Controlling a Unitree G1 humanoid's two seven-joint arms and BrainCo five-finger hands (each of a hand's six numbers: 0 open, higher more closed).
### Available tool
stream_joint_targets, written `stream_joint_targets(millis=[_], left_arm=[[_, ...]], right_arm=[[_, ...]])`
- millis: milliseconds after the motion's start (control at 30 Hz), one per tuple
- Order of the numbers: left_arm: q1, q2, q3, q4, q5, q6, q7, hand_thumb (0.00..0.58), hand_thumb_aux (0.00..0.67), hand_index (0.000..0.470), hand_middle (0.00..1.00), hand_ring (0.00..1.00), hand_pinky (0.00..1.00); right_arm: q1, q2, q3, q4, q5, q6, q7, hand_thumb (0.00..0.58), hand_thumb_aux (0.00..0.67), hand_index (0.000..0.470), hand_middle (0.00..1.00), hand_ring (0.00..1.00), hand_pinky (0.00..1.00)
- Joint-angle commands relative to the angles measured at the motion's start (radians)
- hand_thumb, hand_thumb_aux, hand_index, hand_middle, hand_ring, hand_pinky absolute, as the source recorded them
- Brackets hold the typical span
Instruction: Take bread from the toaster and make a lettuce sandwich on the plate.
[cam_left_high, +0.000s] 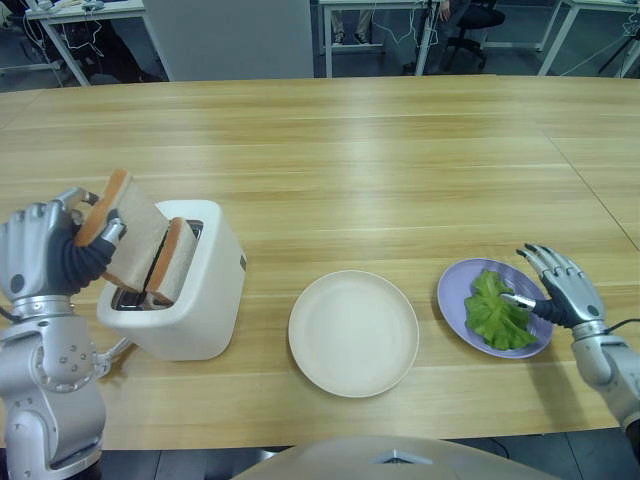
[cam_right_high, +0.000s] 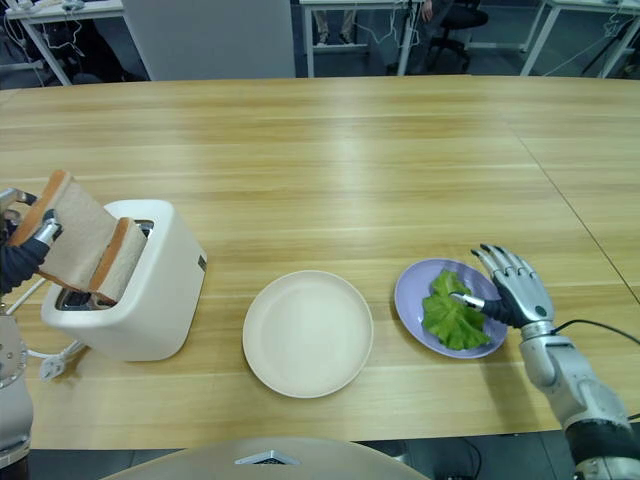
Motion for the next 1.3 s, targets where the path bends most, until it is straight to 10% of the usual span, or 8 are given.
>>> stream_joint_targets(millis=[33, 433, 467, 500, 533, 600, 1300], left_arm=[[-0.027, 0.019, 0.045, -0.045, -0.018, -0.006, -0.006, 0.58, 0.67, 0.46, 1.0, 1.0, 1.0], [-0.239, 0.09, 0.056, -0.164, -0.14, 0.027, -0.118, 0.58, 0.67, 0.46, 1.0, 1.0, 1.0], [-0.258, 0.09, 0.042, -0.173, -0.15, 0.034, -0.13, 0.58, 0.67, 0.46, 1.0, 1.0, 1.0], [-0.287, 0.092, 0.014, -0.185, -0.164, 0.041, -0.147, 0.58, 0.67, 0.46, 1.0, 1.0, 1.0], [-0.307, 0.091, -0.005, -0.194, -0.173, 0.047, -0.159, 0.58, 0.67, 0.46, 1.0, 1.0, 1.0], [-0.355, 0.079, -0.068, -0.21, -0.201, 0.066, -0.188, 0.58, 0.67, 0.46, 1.0, 1.0, 1.0], [-0.314, -0.047, -0.829, 0.218, -0.263, 0.0, -0.478, 0.58, 0.67, 0.46, 1.0, 1.0, 1.0]], right_arm=[[-0.039, -0.057, 0.088, 0.109, -0.041, -0.064, 0.008, 0.0, 0.0, 0.0, 0.0, 0.0, 0.0], [-0.181, -0.105, 0.346, 0.427, -0.164, -0.165, -0.067, 0.0, 0.0, 0.0, 0.0, 0.0, 0.0], [-0.188, -0.106, 0.36, 0.436, -0.171, -0.161, -0.074, 0.096, 0.058, 0.04, 0.0, 0.0, 0.0], [-0.197, -0.105, 0.373, 0.449, -0.174, -0.158, -0.079, 0.355, 0.252, 0.173, 0.0, 0.0, 0.0], [-0.203, -0.104, 0.383, 0.459, -0.175, -0.157, -0.085, 0.355, 0.252, 0.173, 0.0, 0.0, 0.0], [-0.217, -0.107, 0.399, 0.468, -0.179, -0.153, -0.105, 0.574, 0.604, 0.415, 0.0, 0.0, 0.0], [-0.165, -0.23, 0.209, -0.028, -0.023, -0.153, -0.163, 0.58, 0.67, 0.46, 0.0, 0.0, 0.0]])
